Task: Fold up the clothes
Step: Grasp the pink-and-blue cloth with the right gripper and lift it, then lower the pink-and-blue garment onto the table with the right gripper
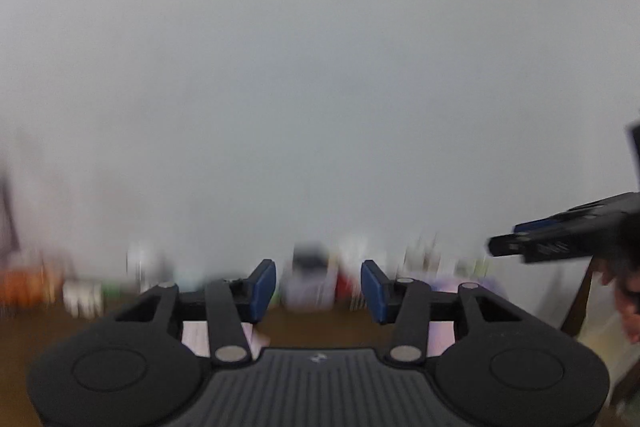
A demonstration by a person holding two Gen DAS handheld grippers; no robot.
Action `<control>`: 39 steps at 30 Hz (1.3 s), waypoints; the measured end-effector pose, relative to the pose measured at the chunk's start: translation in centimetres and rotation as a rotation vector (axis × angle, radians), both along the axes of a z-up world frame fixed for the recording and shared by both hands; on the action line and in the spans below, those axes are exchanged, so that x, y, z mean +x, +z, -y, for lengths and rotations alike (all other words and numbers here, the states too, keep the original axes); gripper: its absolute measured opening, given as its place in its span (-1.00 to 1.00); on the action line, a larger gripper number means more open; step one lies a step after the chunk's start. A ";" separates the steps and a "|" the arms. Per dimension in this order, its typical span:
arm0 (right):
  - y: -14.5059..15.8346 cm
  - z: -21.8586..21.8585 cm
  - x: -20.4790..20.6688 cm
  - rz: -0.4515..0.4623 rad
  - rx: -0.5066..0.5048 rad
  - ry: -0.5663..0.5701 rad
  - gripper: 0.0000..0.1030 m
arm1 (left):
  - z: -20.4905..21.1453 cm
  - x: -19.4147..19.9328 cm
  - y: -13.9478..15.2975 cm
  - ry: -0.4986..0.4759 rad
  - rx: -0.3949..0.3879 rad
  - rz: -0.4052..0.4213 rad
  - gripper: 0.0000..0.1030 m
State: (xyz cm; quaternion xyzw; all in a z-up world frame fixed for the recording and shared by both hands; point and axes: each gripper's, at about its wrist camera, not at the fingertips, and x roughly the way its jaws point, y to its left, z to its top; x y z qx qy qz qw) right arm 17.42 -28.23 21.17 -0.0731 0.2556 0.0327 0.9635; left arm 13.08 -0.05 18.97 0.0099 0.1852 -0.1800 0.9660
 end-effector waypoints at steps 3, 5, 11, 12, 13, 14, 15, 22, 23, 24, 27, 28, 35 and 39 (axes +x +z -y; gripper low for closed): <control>-3.7 -2.0 -4.1 -0.083 -0.022 0.147 0.10 | -0.7 -2.5 -3.5 -0.144 0.052 -0.088 -0.02; -6.0 -4.5 -8.1 -0.133 0.001 0.251 0.14 | -0.6 -5.8 -5.3 -0.262 0.066 -0.114 0.12; -13.1 -4.3 -21.8 -0.268 0.295 0.419 0.25 | -1.2 -13.6 -8.5 -0.379 0.026 -0.106 0.16; -13.9 -4.4 -23.0 -0.286 0.358 0.434 0.27 | -1.5 -13.8 -8.3 -0.361 0.009 -0.106 0.16; -14.6 -4.4 -24.0 -0.290 0.399 0.448 0.31 | -1.7 -13.9 -8.0 -0.341 -0.009 -0.107 0.16; -15.2 -4.6 -24.6 -0.270 0.402 0.460 0.35 | -2.1 -14.1 -7.7 -0.334 -0.031 -0.112 0.16; -15.7 -4.7 -25.2 -0.249 0.403 0.464 0.47 | -2.5 -14.2 -7.3 -0.328 -0.054 -0.117 0.16; -18.7 -7.4 -25.3 -0.246 0.318 0.346 -0.95 | -3.9 -16.2 -5.7 -0.249 -0.073 -0.091 0.24; -18.8 -7.0 -24.9 -0.243 0.344 0.310 -0.95 | -4.2 -16.6 -5.5 -0.234 -0.077 -0.090 0.24; -18.5 -6.1 -24.8 -0.212 0.382 0.275 -0.96 | -4.6 -16.9 -5.5 -0.225 -0.079 -0.091 0.24; -16.5 -1.1 -24.6 -0.076 0.556 0.137 -0.96 | -4.5 -17.1 -6.6 -0.236 -0.082 -0.132 0.44; -16.1 0.8 -24.5 -0.050 0.612 0.078 -0.95 | -4.3 -17.0 -7.2 -0.246 -0.084 -0.153 0.49; -16.0 5.9 -26.9 -0.002 0.528 -0.197 0.00 | 6.2 -19.4 -12.7 -0.490 0.103 -0.259 0.47; -15.4 6.5 -30.0 0.034 0.476 -0.164 0.04 | 10.3 -21.5 -13.8 -0.643 0.147 -0.277 0.47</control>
